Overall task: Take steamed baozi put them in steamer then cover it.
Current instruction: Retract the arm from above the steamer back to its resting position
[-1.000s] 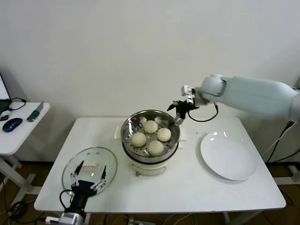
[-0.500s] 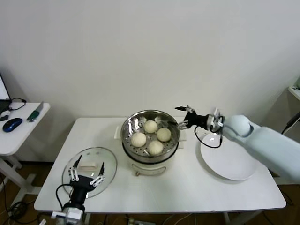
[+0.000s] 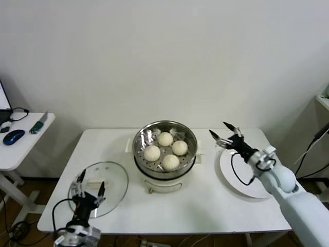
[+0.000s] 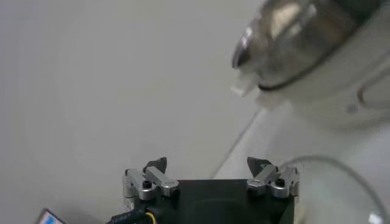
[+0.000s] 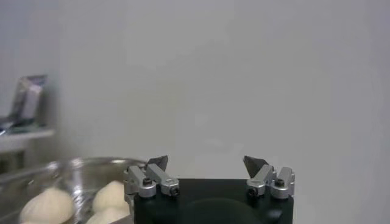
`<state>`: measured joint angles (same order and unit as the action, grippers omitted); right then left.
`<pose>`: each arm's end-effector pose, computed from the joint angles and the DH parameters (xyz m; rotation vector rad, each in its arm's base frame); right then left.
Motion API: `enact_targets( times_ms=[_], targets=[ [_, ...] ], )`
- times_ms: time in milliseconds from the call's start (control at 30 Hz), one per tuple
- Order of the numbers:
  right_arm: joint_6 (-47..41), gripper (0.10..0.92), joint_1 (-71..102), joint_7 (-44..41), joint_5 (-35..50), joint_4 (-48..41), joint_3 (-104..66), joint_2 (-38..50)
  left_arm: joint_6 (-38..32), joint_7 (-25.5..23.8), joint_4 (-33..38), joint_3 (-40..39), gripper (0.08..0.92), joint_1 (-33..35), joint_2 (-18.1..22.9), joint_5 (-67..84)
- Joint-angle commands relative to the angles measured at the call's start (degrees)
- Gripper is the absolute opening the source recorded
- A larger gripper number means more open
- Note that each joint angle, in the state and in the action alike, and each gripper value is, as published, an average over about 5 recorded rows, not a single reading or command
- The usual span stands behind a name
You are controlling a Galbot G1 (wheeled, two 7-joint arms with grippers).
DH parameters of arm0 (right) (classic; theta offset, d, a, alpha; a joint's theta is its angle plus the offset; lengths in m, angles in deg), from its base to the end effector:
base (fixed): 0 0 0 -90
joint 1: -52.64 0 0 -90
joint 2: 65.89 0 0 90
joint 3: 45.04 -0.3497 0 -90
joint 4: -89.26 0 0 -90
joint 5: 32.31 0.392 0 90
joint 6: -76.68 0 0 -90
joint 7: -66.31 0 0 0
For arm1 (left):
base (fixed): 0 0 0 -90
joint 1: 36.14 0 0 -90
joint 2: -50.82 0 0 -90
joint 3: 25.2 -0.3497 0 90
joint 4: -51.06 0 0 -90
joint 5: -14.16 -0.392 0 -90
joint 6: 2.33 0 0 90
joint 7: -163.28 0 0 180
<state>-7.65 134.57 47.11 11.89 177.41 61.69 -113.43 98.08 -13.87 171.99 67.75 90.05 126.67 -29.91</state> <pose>0.4197 -0.1614 -0.2874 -0.8112 3.0155 0.0289 0.1887 0.0530 -0.3109 0.0183 -2.5870 -1.4454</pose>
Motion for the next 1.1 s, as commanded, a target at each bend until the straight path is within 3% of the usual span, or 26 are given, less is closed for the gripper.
enact_targets(
  times_ms=[33, 367, 1100],
  targets=[
    [1.61, 0.823, 24.72, 1.77, -1.81, 5.82, -26.76, -11.22, 9.11, -1.45, -6.86, -2.14, 0.823, -2.65, -5.11, -25.60],
    [0.23, 0.823, 28.39, 4.38, -7.57, 6.84, -28.08, -14.77, 13.96, -1.66, -17.31, -6.89, 0.823, -9.34, -3.84, -29.69],
    [0.70, 0.823, 27.74, 4.49, -10.06, 6.29, -28.52, -17.30, 13.40, 2.15, -30.05, -9.27, 0.823, -20.78, -2.53, -28.68]
  ],
)
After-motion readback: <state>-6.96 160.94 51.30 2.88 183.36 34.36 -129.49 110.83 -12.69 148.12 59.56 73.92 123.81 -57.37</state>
